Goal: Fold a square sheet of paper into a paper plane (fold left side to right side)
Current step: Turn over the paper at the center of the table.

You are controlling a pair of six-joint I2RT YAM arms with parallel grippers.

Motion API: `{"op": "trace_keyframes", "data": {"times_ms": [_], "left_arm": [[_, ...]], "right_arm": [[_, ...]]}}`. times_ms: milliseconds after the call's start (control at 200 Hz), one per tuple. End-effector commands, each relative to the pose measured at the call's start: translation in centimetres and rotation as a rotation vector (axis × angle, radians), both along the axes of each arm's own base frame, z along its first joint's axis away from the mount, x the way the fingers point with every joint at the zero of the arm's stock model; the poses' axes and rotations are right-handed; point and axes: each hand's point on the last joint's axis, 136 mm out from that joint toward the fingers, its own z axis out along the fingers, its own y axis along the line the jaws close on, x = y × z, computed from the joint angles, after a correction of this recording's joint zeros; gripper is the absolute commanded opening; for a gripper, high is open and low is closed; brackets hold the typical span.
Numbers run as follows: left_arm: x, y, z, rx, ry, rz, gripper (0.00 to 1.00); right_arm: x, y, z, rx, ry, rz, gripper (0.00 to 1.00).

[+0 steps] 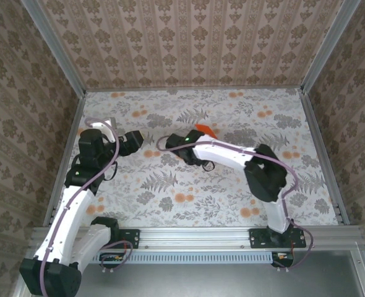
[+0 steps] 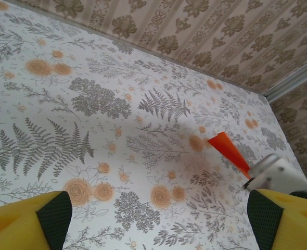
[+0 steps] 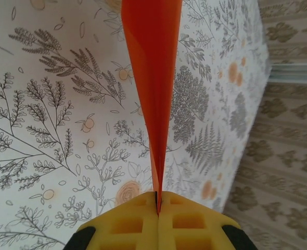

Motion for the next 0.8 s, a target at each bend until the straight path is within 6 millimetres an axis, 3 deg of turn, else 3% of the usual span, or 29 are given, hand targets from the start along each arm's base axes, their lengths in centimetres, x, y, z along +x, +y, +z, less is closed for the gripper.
{"op": "trace_keyframes", "data": {"times_ms": [0,325,450,610,795], "left_arm": [[-0.2,0.6,-1.1,0.029,0.018,0.012,0.9],[-0.1,0.3,-1.7,0.02,0.043,0.0,0.91],[0.0,0.1,-1.8,0.011,0.053,-0.014,0.92],[0.2,-0.8,-1.6,-0.014,0.065,-0.059,0.92],[0.4,-1.9,-1.9,-0.052,0.093,-0.106,0.91]], "right_arm": [[-0.4,0.2,-0.2,-0.191,0.041,0.062,0.01],[-3.8,3.3,-7.6,-0.194,0.307,0.084,0.02],[-5.5,4.4,-9.1,-0.092,0.4,0.063,0.11],[-6.6,5.8,-9.5,0.034,0.449,0.036,0.21],[-7.2,7.0,-8.6,0.165,0.474,0.028,0.36]]}}
